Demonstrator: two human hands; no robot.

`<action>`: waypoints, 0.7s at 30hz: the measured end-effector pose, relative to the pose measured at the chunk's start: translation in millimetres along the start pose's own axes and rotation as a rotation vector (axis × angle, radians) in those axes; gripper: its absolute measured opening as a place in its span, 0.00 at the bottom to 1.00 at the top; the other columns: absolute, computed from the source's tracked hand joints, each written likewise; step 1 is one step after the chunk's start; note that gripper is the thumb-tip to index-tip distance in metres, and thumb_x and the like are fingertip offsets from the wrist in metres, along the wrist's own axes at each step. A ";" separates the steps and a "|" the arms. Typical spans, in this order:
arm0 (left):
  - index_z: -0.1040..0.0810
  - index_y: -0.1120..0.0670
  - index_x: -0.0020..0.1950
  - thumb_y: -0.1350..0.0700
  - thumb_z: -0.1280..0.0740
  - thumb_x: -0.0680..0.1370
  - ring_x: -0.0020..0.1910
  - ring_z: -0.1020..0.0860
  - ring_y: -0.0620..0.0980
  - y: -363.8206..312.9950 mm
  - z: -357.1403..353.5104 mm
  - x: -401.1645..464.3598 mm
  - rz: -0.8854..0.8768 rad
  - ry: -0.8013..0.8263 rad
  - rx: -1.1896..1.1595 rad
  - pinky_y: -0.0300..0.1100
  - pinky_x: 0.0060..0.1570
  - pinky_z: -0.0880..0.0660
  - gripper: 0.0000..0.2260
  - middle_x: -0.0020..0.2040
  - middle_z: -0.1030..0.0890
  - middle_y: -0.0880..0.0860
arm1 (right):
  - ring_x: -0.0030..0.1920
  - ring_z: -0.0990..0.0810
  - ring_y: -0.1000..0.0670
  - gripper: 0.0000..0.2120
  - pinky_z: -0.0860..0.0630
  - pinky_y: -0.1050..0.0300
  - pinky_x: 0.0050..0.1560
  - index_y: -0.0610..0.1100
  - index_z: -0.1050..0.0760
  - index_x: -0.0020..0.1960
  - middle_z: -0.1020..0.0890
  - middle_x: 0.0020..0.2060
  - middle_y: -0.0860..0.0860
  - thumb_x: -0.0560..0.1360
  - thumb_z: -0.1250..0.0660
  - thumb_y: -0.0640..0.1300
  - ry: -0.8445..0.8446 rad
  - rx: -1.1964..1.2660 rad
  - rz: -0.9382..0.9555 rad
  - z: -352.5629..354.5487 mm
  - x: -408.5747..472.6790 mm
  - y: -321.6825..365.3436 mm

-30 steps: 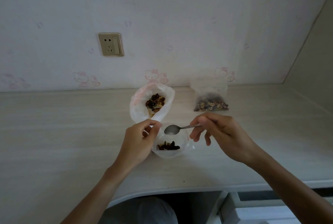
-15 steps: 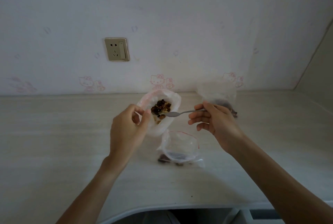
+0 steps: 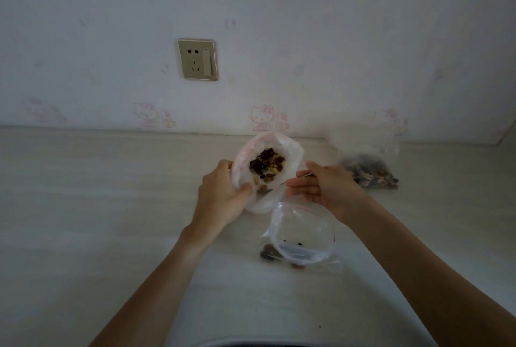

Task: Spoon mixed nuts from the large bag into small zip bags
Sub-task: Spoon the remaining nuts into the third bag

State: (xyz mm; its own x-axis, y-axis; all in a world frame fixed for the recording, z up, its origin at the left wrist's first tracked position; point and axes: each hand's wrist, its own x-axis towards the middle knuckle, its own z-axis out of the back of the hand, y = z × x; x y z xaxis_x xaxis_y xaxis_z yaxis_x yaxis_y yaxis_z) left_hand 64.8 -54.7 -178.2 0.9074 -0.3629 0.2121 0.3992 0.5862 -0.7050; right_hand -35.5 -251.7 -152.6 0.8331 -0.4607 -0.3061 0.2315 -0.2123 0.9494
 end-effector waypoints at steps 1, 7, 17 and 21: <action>0.26 0.47 0.59 0.51 0.26 0.75 0.40 0.25 0.36 -0.9 -0.6 0.8 -0.006 0.001 -0.028 0.29 0.33 0.34 0.15 0.45 0.23 0.41 | 0.43 0.11 0.43 0.18 0.18 0.49 0.49 0.33 0.24 0.56 0.12 0.44 0.40 0.87 0.44 0.48 -0.005 0.024 -0.018 -1.4 2.7 -1.4; 0.23 0.48 0.59 0.59 0.25 0.72 0.42 0.23 0.37 -1.2 1.0 3.5 0.012 0.069 -0.148 0.23 0.31 0.31 0.18 0.47 0.21 0.42 | 0.42 0.11 0.45 0.17 0.19 0.53 0.41 0.34 0.25 0.58 0.12 0.45 0.41 0.87 0.45 0.46 -0.069 0.091 -0.020 -10.9 13.2 -2.2; 0.24 0.46 0.56 0.58 0.24 0.72 0.43 0.21 0.39 -0.9 3.6 5.5 0.061 0.101 -0.204 0.29 0.32 0.32 0.16 0.47 0.19 0.42 | 0.37 0.14 0.46 0.14 0.21 0.54 0.38 0.37 0.22 0.52 0.12 0.41 0.41 0.87 0.43 0.44 -0.225 0.030 0.084 -17.8 22.9 -4.4; 0.23 0.47 0.56 0.57 0.25 0.73 0.45 0.20 0.39 0.5 5.9 5.3 0.055 0.061 -0.236 0.31 0.35 0.30 0.14 0.48 0.18 0.43 | 0.39 0.14 0.46 0.14 0.21 0.55 0.39 0.37 0.21 0.53 0.12 0.41 0.43 0.86 0.41 0.44 -0.213 -0.013 0.154 -15.2 22.8 -10.3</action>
State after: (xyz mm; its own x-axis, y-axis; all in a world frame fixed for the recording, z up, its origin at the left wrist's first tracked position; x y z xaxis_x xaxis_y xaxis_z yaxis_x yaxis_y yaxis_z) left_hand 70.6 -52.0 -173.4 0.9144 -0.3823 0.1331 0.3014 0.4234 -0.8543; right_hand -11.3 -246.9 -168.3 0.7349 -0.6578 -0.1647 0.1175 -0.1156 0.9863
